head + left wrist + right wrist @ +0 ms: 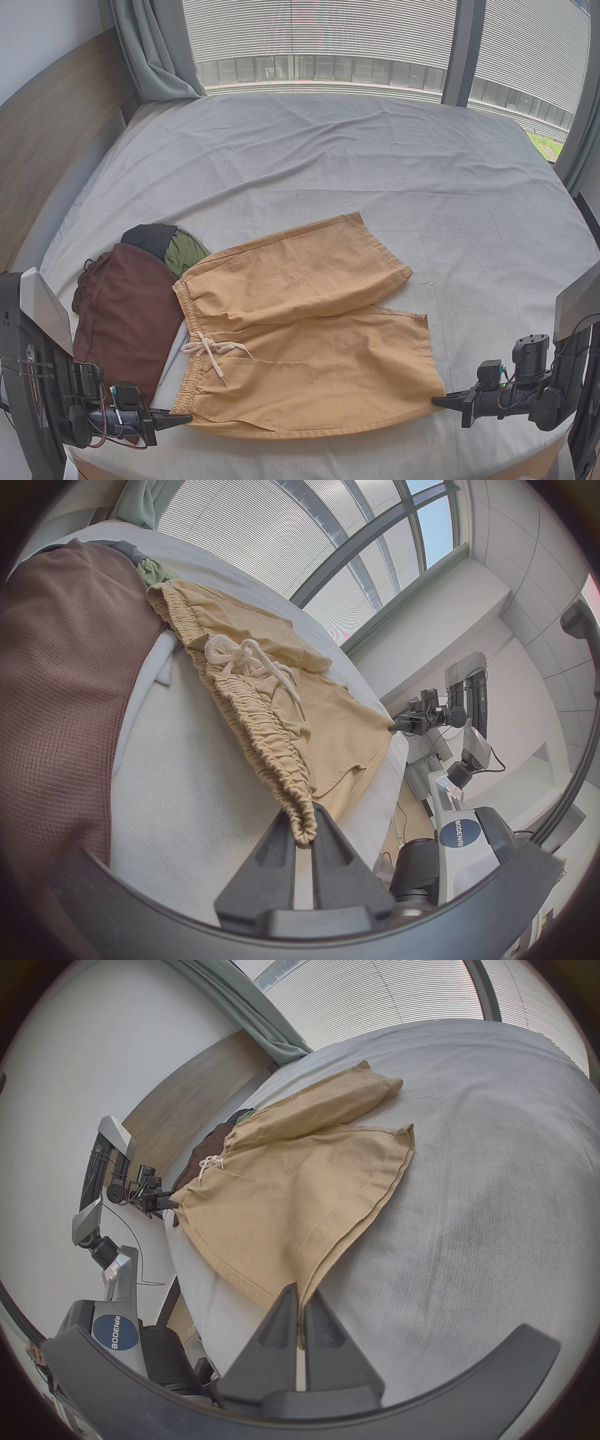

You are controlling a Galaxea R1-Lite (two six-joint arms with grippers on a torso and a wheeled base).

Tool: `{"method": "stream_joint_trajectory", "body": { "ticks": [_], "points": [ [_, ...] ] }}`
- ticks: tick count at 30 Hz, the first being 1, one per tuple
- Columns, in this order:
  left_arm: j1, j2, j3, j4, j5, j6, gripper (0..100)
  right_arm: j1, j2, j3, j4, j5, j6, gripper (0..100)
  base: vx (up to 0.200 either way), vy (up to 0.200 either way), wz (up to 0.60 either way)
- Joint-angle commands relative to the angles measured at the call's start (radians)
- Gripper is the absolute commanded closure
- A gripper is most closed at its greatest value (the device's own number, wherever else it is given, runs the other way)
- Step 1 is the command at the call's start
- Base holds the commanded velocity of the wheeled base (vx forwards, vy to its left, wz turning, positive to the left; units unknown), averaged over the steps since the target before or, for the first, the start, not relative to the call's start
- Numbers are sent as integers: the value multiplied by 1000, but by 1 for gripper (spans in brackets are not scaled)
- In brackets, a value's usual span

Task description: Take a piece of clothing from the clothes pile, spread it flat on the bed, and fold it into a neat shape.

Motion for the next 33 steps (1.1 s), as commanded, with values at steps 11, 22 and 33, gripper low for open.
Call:
{"method": "stream_joint_trajectory", "body": {
  "ticks": [11,22,33],
  "points": [
    [-68,-149,-24,-2,-8,-207,100,8,-58,-31,-85,35,112,100,0,0,0],
    [-90,-253,-105,-2,5,-366,100,19,-116,-74,-85,38,186,100,0,0,0],
    [-97,-264,-151,-2,39,-415,100,31,-177,-73,-85,37,209,100,0,0,0]
  ]
}}
